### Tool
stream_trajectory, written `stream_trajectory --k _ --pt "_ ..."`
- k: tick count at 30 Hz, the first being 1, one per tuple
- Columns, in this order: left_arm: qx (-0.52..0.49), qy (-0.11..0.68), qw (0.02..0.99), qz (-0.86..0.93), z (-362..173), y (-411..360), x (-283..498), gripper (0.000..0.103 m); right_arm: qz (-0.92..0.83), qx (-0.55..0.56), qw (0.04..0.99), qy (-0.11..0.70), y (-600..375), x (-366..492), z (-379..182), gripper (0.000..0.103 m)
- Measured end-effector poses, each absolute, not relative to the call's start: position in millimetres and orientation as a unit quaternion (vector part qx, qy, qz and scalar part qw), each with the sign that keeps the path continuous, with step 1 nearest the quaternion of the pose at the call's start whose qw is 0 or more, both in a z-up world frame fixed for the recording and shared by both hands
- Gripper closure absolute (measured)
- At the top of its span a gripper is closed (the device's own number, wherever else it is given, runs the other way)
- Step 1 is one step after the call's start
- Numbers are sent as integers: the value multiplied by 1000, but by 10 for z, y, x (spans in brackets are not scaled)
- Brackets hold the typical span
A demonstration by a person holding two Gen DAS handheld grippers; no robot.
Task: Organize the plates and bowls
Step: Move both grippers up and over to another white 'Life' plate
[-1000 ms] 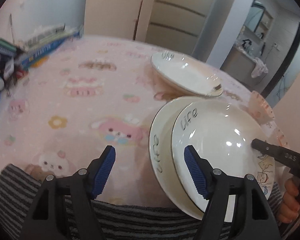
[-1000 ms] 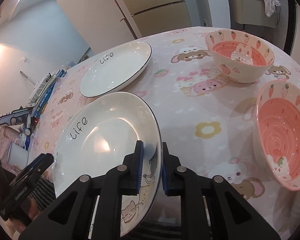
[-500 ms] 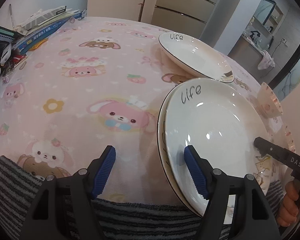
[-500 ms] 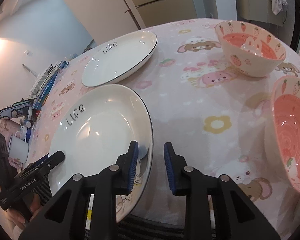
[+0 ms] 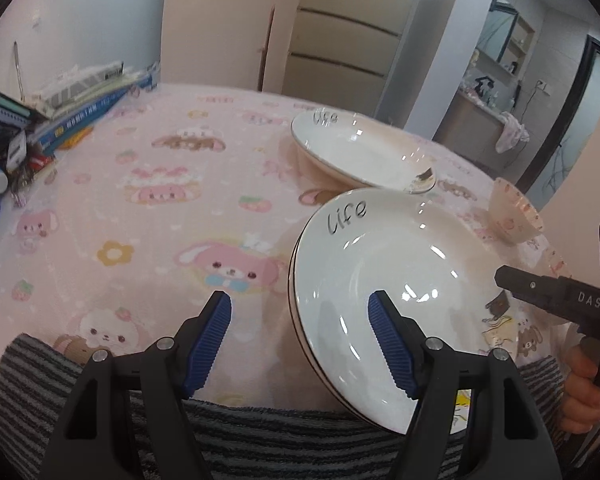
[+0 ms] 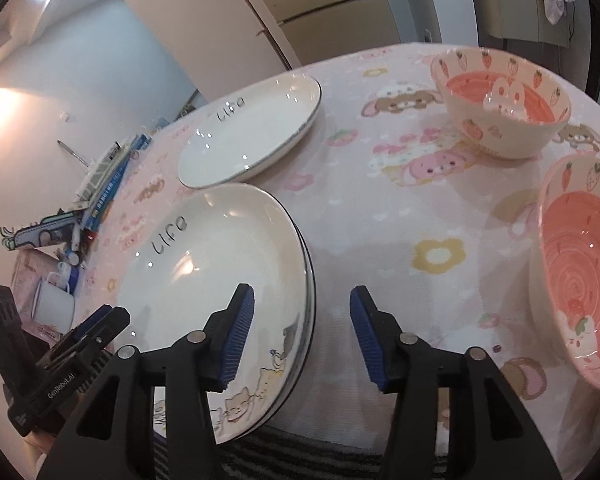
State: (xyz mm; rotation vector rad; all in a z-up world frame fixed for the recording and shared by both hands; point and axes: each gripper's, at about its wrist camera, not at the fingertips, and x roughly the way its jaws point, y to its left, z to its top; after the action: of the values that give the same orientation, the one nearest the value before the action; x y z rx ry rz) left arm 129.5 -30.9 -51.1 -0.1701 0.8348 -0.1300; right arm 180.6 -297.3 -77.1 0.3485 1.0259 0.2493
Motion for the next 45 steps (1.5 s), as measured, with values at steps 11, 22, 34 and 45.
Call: stream_trajectory --k 11,22,34,45 --pt "-71 286 952 -83 570 -170 959 17 117 147 899 395 -3016 1644 275 50" --pt "-95 122 986 -63 1978 -52 1113 0 149 196 936 251 -2946 1874 1643 38" --pt "-82 188 976 -77 1686 -153 2231 0 148 253 924 246 -3056 2396 1330 37" --pt "-93 348 929 -87 626 -133 3222 0 119 210 880 409 -2980 3252 306 37"
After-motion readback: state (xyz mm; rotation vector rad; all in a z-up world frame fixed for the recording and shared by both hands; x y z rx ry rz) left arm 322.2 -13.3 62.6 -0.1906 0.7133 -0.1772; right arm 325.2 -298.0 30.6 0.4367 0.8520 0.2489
